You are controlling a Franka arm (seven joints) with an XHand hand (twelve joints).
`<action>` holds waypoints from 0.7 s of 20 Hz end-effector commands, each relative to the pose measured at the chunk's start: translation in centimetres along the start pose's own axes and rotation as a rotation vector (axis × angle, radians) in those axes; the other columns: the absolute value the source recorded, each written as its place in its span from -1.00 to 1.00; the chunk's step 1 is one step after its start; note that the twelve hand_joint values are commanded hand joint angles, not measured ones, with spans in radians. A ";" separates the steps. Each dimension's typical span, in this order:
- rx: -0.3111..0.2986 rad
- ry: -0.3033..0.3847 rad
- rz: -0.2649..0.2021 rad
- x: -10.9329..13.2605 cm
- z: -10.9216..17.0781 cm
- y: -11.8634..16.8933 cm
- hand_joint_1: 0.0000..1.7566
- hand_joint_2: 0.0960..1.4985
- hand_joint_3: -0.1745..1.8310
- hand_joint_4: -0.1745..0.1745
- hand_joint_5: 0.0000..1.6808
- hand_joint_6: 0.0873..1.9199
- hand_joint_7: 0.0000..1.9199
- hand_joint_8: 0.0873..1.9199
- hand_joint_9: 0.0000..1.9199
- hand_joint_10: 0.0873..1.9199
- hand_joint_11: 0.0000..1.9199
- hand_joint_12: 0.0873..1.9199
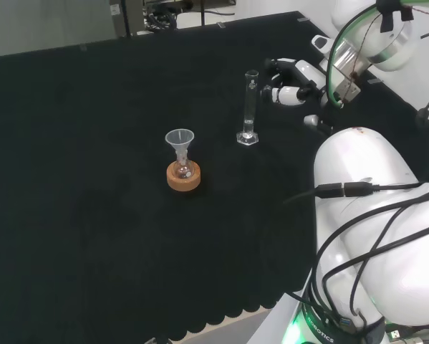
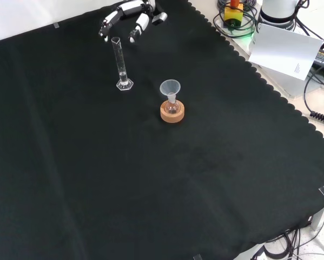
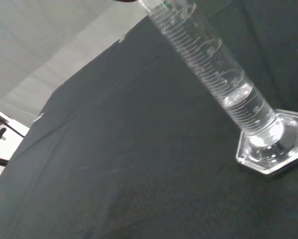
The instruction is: Pick up the graduated cylinder.
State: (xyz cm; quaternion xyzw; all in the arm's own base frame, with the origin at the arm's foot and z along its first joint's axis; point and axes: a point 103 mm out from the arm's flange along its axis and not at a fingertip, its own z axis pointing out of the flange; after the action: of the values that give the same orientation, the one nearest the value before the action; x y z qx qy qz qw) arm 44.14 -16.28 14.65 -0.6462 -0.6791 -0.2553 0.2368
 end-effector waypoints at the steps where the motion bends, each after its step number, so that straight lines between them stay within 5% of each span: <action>1: 0.002 0.029 -0.011 -1.1 2.1 1.0 0.05 0.31 -1.00 -0.27 -0.43 -1.00 -0.70 -0.40 -0.45 -0.44 -0.68 0.33; 14: -0.001 0.178 -0.091 -1.7 5.2 1.5 0.11 0.25 -1.00 -0.23 -0.36 -1.00 -0.64 -0.43 -0.40 -0.49 -0.66 0.31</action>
State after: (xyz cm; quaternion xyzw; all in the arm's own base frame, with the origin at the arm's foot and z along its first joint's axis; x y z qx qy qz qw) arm 45.66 -14.56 10.63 -0.6114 -0.6748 -0.3109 0.2725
